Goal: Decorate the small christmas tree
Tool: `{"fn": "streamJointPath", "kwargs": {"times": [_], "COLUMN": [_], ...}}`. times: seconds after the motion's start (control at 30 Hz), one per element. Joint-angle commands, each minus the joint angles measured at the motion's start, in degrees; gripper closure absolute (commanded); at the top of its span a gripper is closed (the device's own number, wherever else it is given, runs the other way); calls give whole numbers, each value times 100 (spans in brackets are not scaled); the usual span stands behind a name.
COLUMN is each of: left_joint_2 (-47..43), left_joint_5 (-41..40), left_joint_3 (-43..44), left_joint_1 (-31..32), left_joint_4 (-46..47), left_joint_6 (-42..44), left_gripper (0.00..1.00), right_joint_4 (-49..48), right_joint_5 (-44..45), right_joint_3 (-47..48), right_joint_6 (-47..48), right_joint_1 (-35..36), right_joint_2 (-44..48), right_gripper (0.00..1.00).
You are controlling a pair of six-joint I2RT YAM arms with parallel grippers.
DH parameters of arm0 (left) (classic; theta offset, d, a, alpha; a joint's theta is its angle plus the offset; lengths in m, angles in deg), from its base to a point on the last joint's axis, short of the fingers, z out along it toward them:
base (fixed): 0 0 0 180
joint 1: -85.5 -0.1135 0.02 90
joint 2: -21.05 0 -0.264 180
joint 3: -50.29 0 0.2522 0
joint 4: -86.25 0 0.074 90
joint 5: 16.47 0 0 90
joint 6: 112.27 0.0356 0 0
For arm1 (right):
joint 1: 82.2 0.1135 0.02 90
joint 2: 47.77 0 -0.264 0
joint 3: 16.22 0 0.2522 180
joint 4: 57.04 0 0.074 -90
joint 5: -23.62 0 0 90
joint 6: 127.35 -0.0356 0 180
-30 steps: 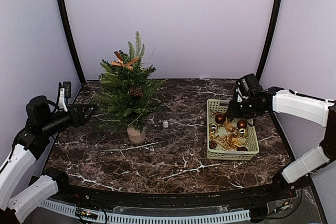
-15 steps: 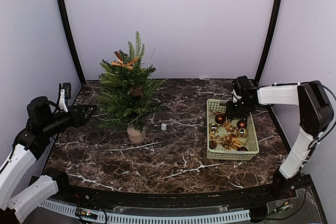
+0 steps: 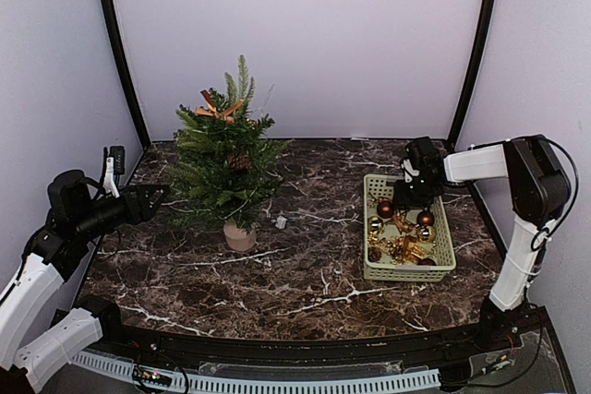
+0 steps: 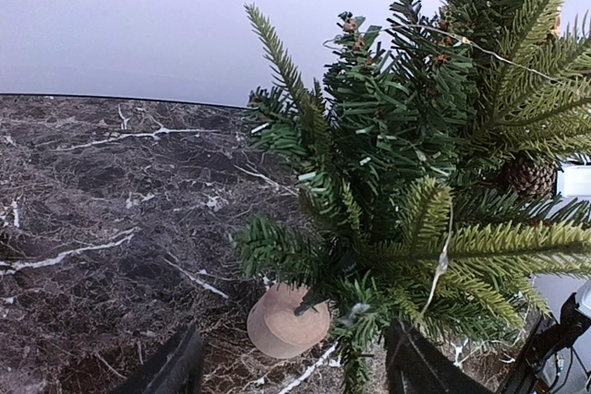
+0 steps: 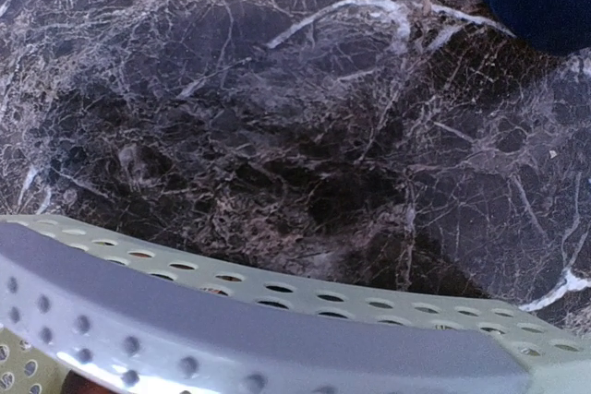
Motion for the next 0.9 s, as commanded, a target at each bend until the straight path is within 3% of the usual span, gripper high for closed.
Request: {"fn": "streamJointPath", "kwargs": {"times": [0.0, 0.27, 0.47, 0.67, 0.77, 0.87], "left_joint_2": [-23, 263, 613, 774, 962, 1488], "left_joint_5": [104, 524, -54, -691, -850, -1327], "left_joint_3": [25, 724, 1535, 2202, 2498, 2824], "left_joint_1": [12, 266, 1580, 2693, 3211, 4223], "left_joint_4": [-88, -651, -936, -891, -581, -349], "left_joint_6": [28, 267, -9, -485, -822, -906], "left_gripper": [30, 34, 36, 37, 38, 39], "right_joint_4": [-151, 37, 469, 773, 797, 708], "right_joint_5": [-75, -122, -436, -1472, -2004, -2313], "right_joint_3": [131, -130, -400, -601, -562, -412], "right_joint_6": [133, 134, 138, 116, 105, 45], "right_joint_1": [-40, -34, -32, 192, 650, 1258], "right_joint_2": [-35, 693, 1861, 3309, 3872, 4201], "right_gripper": [53, 61, 61, 61, 60, 59]}}
